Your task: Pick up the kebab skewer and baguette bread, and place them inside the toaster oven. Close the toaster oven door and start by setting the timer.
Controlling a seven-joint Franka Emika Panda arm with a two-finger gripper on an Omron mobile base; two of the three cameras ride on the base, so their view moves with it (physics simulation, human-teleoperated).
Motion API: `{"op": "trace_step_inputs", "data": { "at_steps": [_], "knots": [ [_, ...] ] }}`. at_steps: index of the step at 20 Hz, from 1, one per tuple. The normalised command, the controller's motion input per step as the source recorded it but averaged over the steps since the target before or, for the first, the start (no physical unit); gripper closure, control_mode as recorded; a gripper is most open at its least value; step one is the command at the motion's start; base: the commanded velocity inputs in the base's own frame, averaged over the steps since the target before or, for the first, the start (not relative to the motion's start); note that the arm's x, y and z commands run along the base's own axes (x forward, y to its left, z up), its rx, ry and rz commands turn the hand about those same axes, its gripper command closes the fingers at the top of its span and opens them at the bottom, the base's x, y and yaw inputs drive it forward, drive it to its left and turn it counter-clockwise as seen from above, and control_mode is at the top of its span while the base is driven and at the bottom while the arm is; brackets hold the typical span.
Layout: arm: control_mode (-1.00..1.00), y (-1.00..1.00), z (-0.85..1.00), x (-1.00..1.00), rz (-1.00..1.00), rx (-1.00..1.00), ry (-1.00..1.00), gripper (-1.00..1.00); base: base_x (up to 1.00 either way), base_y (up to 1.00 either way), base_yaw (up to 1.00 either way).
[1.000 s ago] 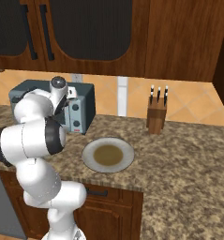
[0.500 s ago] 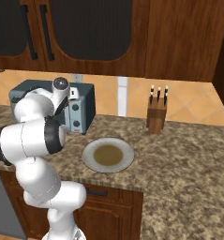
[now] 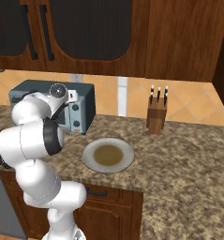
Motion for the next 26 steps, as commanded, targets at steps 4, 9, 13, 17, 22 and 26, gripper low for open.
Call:
{"op": "trace_step_inputs", "data": {
  "at_steps": [4, 9, 13, 17, 22, 26],
  "knots": [
    [-1.00, -0.01, 0.43, -0.22, -0.10, 0.00, -0.07, -1.00, 0.00, 0.00, 0.00],
    [-1.00, -0.03, 0.56, -0.37, -0.13, 0.01, -0.08, -1.00, 0.00, 0.00, 0.00],
    [-1.00, -0.07, 0.42, -0.55, -0.15, 0.00, -0.05, -1.00, 0.00, 0.00, 0.00],
    [-1.00, -0.39, 0.10, -0.62, -0.23, 0.01, -0.01, -1.00, 0.00, 0.00, 0.00],
    [-1.00, -0.42, -0.05, -0.28, -0.21, 0.00, -0.01, -1.00, 0.00, 0.00, 0.00],
    [-1.00, 0.00, 0.00, 0.02, -0.01, 0.00, -0.04, -1.00, 0.00, 0.00, 0.00]
  ]
}}
